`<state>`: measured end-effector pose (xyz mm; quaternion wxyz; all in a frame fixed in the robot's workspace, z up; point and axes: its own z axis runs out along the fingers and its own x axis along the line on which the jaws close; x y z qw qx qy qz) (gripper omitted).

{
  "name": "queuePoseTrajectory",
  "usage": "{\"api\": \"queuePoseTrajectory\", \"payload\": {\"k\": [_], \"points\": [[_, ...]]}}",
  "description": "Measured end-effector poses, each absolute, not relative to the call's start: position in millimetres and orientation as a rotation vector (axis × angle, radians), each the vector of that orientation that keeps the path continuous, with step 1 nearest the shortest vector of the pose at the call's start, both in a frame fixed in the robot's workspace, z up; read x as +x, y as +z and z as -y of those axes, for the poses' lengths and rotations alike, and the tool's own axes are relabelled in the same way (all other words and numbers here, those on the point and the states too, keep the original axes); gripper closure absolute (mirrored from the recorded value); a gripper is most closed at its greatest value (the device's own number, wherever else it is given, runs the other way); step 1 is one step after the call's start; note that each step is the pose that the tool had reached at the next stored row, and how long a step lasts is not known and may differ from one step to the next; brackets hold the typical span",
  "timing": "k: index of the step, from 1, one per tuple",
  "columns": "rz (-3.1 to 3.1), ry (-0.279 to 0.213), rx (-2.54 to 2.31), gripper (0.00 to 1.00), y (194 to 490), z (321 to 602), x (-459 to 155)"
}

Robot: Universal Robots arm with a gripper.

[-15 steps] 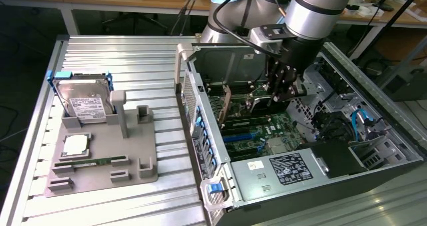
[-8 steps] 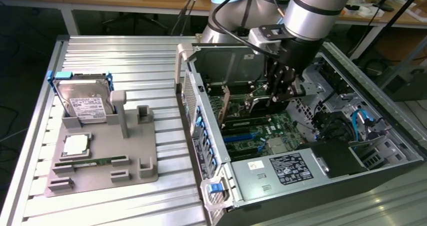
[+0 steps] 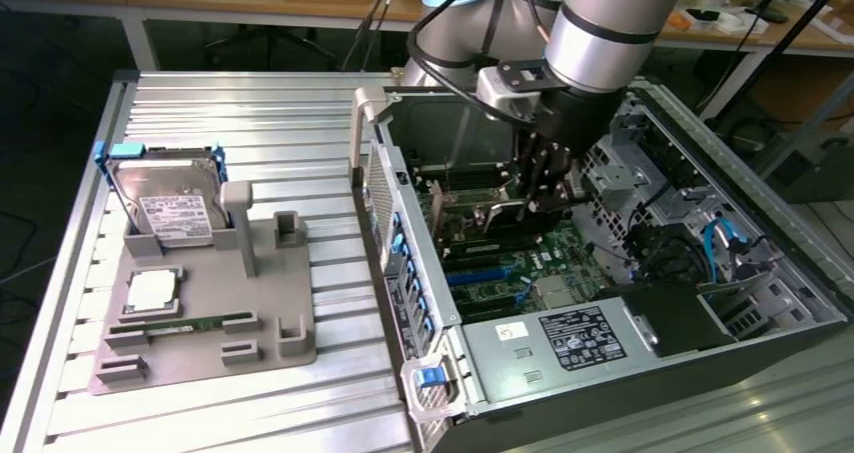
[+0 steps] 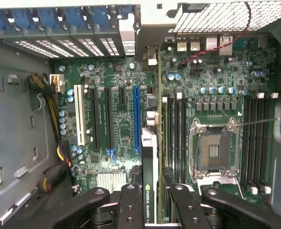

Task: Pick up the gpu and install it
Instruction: 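Insert the gpu into the slot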

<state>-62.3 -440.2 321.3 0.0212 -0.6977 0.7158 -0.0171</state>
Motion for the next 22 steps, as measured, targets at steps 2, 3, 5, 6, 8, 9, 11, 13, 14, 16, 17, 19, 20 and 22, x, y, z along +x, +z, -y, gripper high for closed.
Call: {"api": "queuePoseTrajectory", "payload": {"k": [2, 3, 5, 6, 8, 9, 11, 13, 14, 16, 17, 19, 20, 22], "points": [[-2.219, -0.053, -2.163, 0.73, 317.7, 442.6, -63.2], [-2.219, -0.053, -2.163, 0.73, 315.6, 445.0, -63.2], [-2.219, -0.053, -2.163, 0.73, 311.8, 450.3, -63.2], [-2.219, -0.053, -2.163, 0.73, 310.1, 453.3, -63.2], [-2.219, -0.053, -2.163, 0.73, 306.4, 457.2, -63.2], [-2.219, -0.053, -2.163, 0.73, 304.4, 457.9, -63.2], [-2.219, -0.053, -2.163, 0.73, 300.2, 458.6, -63.3], [-2.219, -0.053, -2.163, 0.73, 296.0, 458.6, -63.2], [-2.219, -0.054, -2.163, 0.73, 294.3, 458.6, -63.3], [-2.22, -0.055, -2.164, 0.73, 291.8, 458.6, -65.0], [-2.22, -0.056, -2.164, 0.73, 290.2, 458.6, -66.1], [-2.221, -0.057, -2.165, 0.73, 286.6, 458.4, -67.5], [-2.221, -0.057, -2.165, 0.73, 284.7, 458.0, -68.4], [-2.222, -0.058, -2.164, 0.73, 281.5, 456.5, -70.0]]}}
